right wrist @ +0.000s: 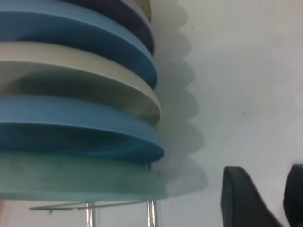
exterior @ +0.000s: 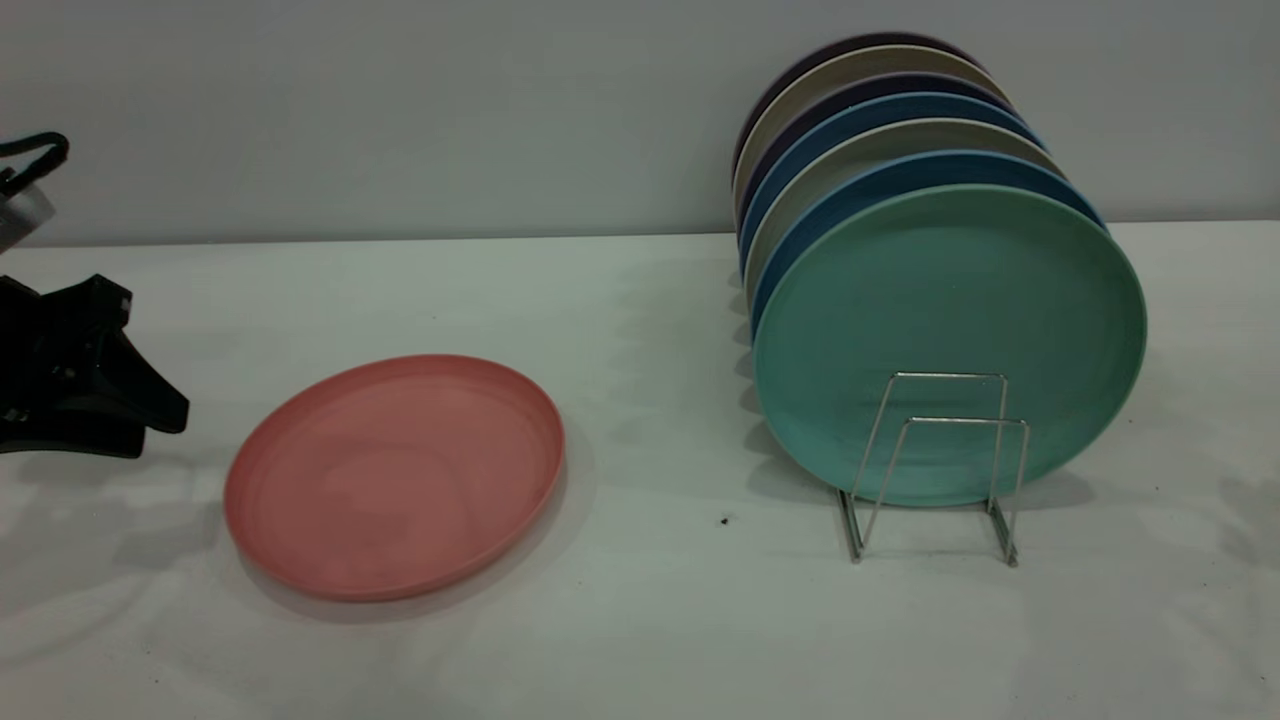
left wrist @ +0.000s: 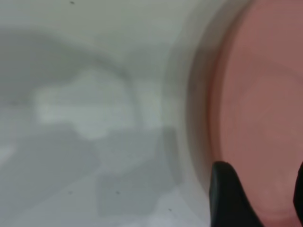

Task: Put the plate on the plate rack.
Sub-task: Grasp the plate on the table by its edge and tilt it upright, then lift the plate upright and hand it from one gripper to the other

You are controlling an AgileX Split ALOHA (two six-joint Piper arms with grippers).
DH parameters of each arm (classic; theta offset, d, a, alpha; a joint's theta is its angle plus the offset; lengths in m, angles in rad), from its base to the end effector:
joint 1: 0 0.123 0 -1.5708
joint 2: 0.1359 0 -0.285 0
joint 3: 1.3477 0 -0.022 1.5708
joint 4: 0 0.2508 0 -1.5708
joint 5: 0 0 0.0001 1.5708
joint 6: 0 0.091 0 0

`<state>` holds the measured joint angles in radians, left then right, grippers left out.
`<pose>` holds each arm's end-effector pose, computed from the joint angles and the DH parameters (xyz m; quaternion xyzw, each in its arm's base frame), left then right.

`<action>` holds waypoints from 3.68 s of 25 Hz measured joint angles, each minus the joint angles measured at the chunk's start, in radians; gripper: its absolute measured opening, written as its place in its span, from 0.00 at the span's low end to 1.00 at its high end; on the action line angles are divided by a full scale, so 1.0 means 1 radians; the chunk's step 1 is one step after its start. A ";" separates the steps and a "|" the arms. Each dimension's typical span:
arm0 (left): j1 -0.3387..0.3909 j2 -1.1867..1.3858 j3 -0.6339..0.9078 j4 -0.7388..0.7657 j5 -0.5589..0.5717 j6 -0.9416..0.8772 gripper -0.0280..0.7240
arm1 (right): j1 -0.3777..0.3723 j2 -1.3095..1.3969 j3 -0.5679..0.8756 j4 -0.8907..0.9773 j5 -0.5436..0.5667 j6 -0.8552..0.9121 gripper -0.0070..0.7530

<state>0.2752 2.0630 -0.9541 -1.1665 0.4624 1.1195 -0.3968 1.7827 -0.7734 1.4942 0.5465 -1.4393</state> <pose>0.3431 0.0580 0.0734 -0.0978 0.9581 -0.1813 0.1991 0.3044 -0.0763 0.1403 0.1223 0.9151 0.2024 0.3265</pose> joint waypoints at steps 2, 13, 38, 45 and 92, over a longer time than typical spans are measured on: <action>0.000 0.003 0.000 -0.003 -0.017 -0.011 0.53 | 0.000 0.011 0.000 0.003 0.000 0.000 0.33; -0.059 0.091 -0.025 -0.088 -0.041 -0.016 0.53 | 0.000 0.018 0.000 0.028 0.010 -0.030 0.33; -0.092 0.178 -0.050 -0.116 -0.084 -0.016 0.53 | 0.000 0.018 0.000 0.045 0.022 -0.052 0.33; -0.092 0.187 -0.050 -0.123 -0.083 -0.016 0.53 | 0.000 0.018 0.000 0.070 0.022 -0.080 0.33; -0.142 -0.038 -0.050 -0.205 0.266 0.162 0.05 | 0.068 -0.180 0.151 0.003 0.475 0.130 0.33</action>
<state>0.1335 2.0249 -1.0046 -1.3711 0.7280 1.2813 -0.3289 1.6029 -0.6225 1.4968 1.0217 -1.3097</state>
